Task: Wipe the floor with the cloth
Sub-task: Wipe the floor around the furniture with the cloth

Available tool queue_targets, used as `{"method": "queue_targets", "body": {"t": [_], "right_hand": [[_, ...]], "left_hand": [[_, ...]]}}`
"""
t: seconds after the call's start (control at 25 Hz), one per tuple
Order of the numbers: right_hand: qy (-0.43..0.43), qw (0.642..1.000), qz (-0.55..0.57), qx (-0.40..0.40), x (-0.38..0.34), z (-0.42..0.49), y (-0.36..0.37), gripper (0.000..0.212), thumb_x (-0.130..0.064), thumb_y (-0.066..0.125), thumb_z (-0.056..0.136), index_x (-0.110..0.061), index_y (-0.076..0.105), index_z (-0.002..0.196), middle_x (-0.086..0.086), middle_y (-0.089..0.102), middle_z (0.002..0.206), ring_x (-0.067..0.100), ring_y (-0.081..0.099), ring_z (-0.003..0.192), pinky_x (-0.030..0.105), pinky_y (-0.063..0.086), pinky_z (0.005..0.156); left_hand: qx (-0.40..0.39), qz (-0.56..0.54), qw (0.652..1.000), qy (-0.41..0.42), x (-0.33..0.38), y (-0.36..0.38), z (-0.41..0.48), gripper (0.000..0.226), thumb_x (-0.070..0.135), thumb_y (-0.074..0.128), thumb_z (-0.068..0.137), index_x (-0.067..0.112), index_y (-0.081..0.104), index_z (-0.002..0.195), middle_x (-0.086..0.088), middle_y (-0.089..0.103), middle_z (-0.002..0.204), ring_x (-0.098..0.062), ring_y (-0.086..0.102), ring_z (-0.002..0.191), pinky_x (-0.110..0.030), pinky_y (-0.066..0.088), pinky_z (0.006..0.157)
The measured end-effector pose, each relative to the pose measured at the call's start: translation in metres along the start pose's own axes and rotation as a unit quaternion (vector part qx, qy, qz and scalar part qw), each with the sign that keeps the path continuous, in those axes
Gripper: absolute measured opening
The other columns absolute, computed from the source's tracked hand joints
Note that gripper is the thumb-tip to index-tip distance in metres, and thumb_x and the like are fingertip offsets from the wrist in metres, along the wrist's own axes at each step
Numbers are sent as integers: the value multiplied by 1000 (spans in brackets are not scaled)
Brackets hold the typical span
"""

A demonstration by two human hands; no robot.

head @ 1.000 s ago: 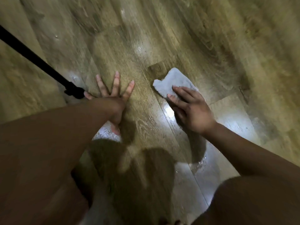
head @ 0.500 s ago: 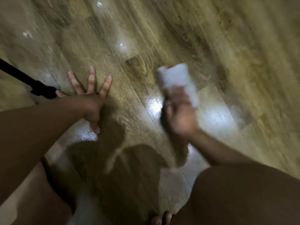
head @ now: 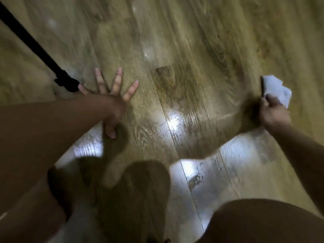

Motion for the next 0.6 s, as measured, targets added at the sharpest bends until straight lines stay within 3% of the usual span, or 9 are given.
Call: {"method": "queue_targets", "body": {"t": [0.08, 0.16, 0.2, 0.28, 0.32, 0.36, 0.44, 0.52, 0.6], "right_hand": [[-46, 998, -41, 14, -57, -38, 24, 52, -40, 37, 100, -12, 43, 143, 23, 43, 145, 40, 37, 134, 45, 27, 114], [-203, 977, -58, 20, -139, -118, 64, 52, -39, 40, 100, -16, 39, 147, 21, 40, 149, 39, 35, 136, 45, 26, 112], [-315, 947, -66, 0, -178, -164, 85, 51, -38, 41, 99, -19, 40, 146, 18, 42, 149, 38, 36, 135, 44, 28, 109], [-533, 835, -96, -96, -227, -245, 119, 48, -39, 44, 96, -25, 44, 143, 11, 45, 147, 34, 39, 132, 43, 37, 106], [-610, 774, -106, -135, -233, -258, 125, 48, -37, 47, 95, -27, 46, 142, 8, 45, 147, 32, 42, 131, 42, 40, 103], [-647, 740, -101, -154, -234, -247, 120, 48, -35, 48, 93, -27, 49, 140, 7, 47, 146, 31, 44, 131, 41, 43, 102], [-628, 763, -107, -109, -237, -179, 102, 48, -31, 42, 93, -21, 52, 139, 11, 50, 144, 34, 47, 132, 42, 44, 102], [-527, 840, -131, 7, -248, -75, 77, 57, -35, 29, 91, -17, 47, 142, 15, 47, 146, 40, 42, 135, 48, 38, 107], [-366, 924, -109, 14, -260, 19, 61, 63, -41, 22, 88, -22, 45, 143, 16, 44, 147, 41, 40, 134, 47, 33, 110]], "left_hand": [[11, -5, 1000, 17, 1, -2, 0, 181, 38, 100, 23, 59, -52, 118, 3, -72, 123, -53, -50, 124, -89, 8, 88], [7, -24, 1000, 13, -1, -5, -3, 179, 33, 101, 27, 61, -49, 121, 4, -72, 122, -51, -52, 123, -89, 7, 90], [2, -32, 999, 7, -1, -6, -6, 178, 31, 101, 30, 61, -49, 121, 5, -72, 121, -51, -53, 123, -89, 7, 92], [5, -38, 999, -12, -2, -8, -11, 176, 30, 101, 37, 57, -50, 123, 4, -72, 122, -49, -51, 126, -86, 7, 99], [11, -46, 999, -25, -5, -8, -14, 175, 30, 101, 40, 54, -50, 126, 2, -71, 125, -48, -49, 129, -84, 6, 103], [16, -53, 998, -34, -7, -8, -15, 175, 30, 101, 43, 49, -49, 131, -2, -70, 127, -46, -46, 132, -80, 5, 107], [13, -65, 997, -32, -11, -3, -17, 173, 27, 100, 46, 39, -44, 140, -8, -67, 130, -45, -44, 134, -75, 0, 112], [-1, -72, 997, -20, -11, 1, -15, 170, 25, 100, 48, 32, -40, 145, -11, -65, 134, -47, -46, 132, -75, -5, 111], [-12, -72, 997, -18, -10, 1, -13, 170, 27, 99, 49, 29, -41, 144, -13, -63, 132, -50, -45, 131, -76, -7, 109]]}}
Point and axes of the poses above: each hand's wrist, its own z-axis towards the middle knuckle, its own y-axis out of the palm, x = y × z, the point moved 8 cm from there along z, towards the middle knuckle
